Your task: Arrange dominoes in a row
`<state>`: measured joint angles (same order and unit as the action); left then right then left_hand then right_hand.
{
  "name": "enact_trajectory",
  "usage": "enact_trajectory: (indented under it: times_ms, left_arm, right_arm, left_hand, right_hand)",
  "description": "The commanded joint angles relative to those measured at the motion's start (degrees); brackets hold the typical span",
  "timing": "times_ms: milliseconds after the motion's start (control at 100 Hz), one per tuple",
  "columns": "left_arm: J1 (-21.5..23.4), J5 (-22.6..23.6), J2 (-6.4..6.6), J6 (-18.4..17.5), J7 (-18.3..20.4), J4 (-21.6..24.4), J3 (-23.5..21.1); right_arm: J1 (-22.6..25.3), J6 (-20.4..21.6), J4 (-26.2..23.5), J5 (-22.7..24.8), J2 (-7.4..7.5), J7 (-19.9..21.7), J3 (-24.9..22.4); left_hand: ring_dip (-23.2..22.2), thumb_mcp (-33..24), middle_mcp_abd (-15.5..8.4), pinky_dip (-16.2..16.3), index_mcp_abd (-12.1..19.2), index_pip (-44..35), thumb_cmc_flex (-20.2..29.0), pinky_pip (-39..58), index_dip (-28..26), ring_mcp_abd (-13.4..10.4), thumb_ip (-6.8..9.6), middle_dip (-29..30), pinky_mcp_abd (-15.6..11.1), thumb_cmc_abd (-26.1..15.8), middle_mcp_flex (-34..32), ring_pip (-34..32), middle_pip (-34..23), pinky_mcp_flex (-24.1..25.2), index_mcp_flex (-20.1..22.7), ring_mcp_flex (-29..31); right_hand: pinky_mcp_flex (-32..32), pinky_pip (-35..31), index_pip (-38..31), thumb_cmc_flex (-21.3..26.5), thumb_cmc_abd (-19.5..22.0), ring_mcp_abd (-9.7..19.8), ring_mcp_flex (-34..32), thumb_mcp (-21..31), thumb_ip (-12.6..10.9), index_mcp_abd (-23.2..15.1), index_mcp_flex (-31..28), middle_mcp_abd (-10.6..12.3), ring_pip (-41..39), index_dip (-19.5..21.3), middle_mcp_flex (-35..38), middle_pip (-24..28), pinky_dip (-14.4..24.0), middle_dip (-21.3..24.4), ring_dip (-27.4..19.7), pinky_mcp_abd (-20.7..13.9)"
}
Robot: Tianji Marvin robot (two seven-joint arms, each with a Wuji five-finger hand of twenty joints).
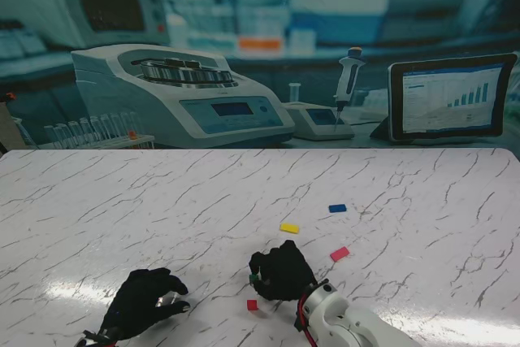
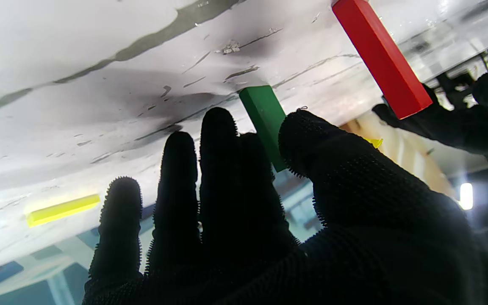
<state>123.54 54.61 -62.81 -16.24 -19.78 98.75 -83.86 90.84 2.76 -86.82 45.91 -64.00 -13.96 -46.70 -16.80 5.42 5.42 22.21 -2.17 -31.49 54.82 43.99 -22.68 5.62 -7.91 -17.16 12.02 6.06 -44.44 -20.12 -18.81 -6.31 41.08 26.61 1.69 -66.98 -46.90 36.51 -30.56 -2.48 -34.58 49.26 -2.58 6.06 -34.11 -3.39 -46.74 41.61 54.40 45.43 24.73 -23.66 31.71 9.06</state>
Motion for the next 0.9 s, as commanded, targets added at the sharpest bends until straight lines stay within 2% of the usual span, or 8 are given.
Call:
enact_trajectory:
  times_ms: [0, 90, 140, 160, 220, 490, 620, 890]
  left_arm:
    - [0.5, -0.2, -0.21, -1.2, 0.7, 0.3, 0.1]
    - [0.5, -0.1, -0.2, -1.3, 0.7, 0.4, 0.0]
    - [0.5, 0.0, -0.18, -1.3, 0.8, 0.4, 0.0]
    - [0.5, 0.0, -0.18, -1.3, 0.8, 0.5, -0.1]
    - [0.5, 0.1, -0.15, -1.3, 0.9, 0.6, -0.1]
    - [0.3, 0.8, -0.05, -1.4, 1.0, 0.9, 0.0]
    - [0.2, 0.8, -0.04, -1.6, 0.8, 0.8, 0.2]
    - [0.0, 1.0, 0.06, -2.0, 1.3, 1.1, 0.3]
  right_arm:
    - [0.9, 0.6, -0.6, -0.3, 0.36, 0.8, -0.4]
    - [1.7, 1.4, -1.5, -0.6, 0.77, 2.8, -1.7]
    - [2.1, 1.8, -2.0, -0.6, 1.01, 3.8, -2.5]
    - [2.4, 1.9, -2.3, -0.6, 1.12, 4.3, -2.9]
    - [3.1, 2.7, -3.2, -0.8, 1.43, 5.8, -4.2]
    - [7.3, 4.0, -8.2, 0.5, 2.76, 11.9, -10.8]
    - [9.2, 4.5, -9.9, 1.9, 2.97, 12.6, -14.0]
    - [12.8, 5.3, -13.2, 5.0, 3.18, 13.2, -20.5]
  left_hand:
    - [-0.5, -0.1, -1.2, 1.0, 1.1, -0.3, -0.3, 1.3, -0.5, -1.3, -0.18, -0.7, 0.8, -0.4, -1.3, -1.0, -0.9, 0.2, 0.3, 0.5]
    - [-0.5, -0.2, -1.2, 1.0, 1.1, -0.2, -0.4, 1.3, -0.5, -1.2, -0.1, -0.7, 0.9, -0.3, -1.3, -0.9, -0.9, 0.3, 0.2, 0.5]
    - [-0.5, -0.2, -1.3, 1.0, 1.1, -0.1, -0.5, 1.3, -0.5, -1.3, -0.05, -0.7, 0.9, -0.3, -1.2, -0.9, -0.8, 0.3, 0.1, 0.4]
    - [-0.4, -0.2, -1.3, 1.0, 1.1, -0.1, -0.5, 1.3, -0.5, -1.3, -0.04, -0.7, 0.9, -0.3, -1.2, -0.9, -0.8, 0.3, 0.1, 0.4]
    - [-0.4, -0.2, -1.4, 1.0, 1.0, 0.0, -0.8, 1.3, -0.5, -1.2, 0.09, -0.6, 0.9, -0.3, -1.2, -0.8, -0.8, 0.3, 0.0, 0.3]
    - [-0.4, -0.7, -1.0, 0.9, 0.5, 0.7, -1.8, 1.2, -0.4, -1.1, 0.81, -0.6, 1.0, -0.3, -0.7, -0.6, -0.4, 0.3, -0.2, 0.1]
    - [-0.3, -0.8, -0.9, 0.7, 0.2, 1.4, -2.1, 0.8, -0.1, -1.2, 1.01, -0.5, 0.5, 0.1, -0.3, -0.5, -0.2, 0.4, -0.3, -0.1]
    - [0.0, -1.0, -0.4, -0.3, -0.4, 3.0, -2.7, -1.2, 0.4, -1.2, 1.08, -0.1, -1.9, 0.7, 0.3, -0.6, 0.1, 0.3, -0.3, -0.7]
  right_hand:
    - [-1.4, 1.2, 4.1, -1.9, 1.1, -1.7, 1.3, -1.2, 2.1, 1.3, 0.1, -0.5, 1.1, 2.8, -2.5, -1.3, 0.3, -1.2, 0.5, -0.1]
    - [-2.1, 2.4, 10.3, -3.0, 2.7, -2.6, 2.7, -2.8, 0.9, 1.6, -0.2, -1.4, 1.9, 5.9, -4.1, -3.1, 0.6, -1.2, 0.6, 0.5]
    - [-2.6, 2.9, 12.6, -3.7, 3.8, -3.1, 3.3, -3.5, 0.4, 1.9, -0.2, -1.8, 2.3, 6.1, -5.0, -4.1, 0.5, -0.9, 0.6, 0.8]
    - [-2.7, 3.3, 14.8, -3.9, 4.4, -3.1, 3.9, -4.5, -1.0, 2.0, -0.4, -2.1, 2.6, 7.9, -5.5, -4.7, 0.6, -1.0, 0.6, 0.9]
    - [-3.1, 4.1, 16.9, -4.3, 5.0, -3.8, 5.2, -5.6, -1.6, 2.0, 0.0, -2.7, 3.2, 8.5, -6.7, -5.8, 0.5, -0.8, 0.7, 1.3]
    - [-4.9, 8.2, 23.9, -3.9, 6.1, -5.4, 11.9, -9.2, -1.1, 3.1, 4.1, -5.3, 6.4, 8.2, -15.9, -10.8, 0.2, -1.3, 0.2, 2.8]
    - [-5.4, 9.0, 25.7, -3.6, 6.3, -4.9, 15.5, -9.9, -1.2, 3.4, 6.3, -6.1, 7.6, 7.8, -19.6, -12.5, 0.3, -1.5, -0.3, 2.8]
    - [-5.5, 10.1, 30.6, -3.3, 6.4, -3.5, 17.8, -10.6, -1.4, 4.2, 8.2, -5.7, 10.9, 4.5, -22.5, -18.9, 1.2, 0.5, -3.2, 3.0]
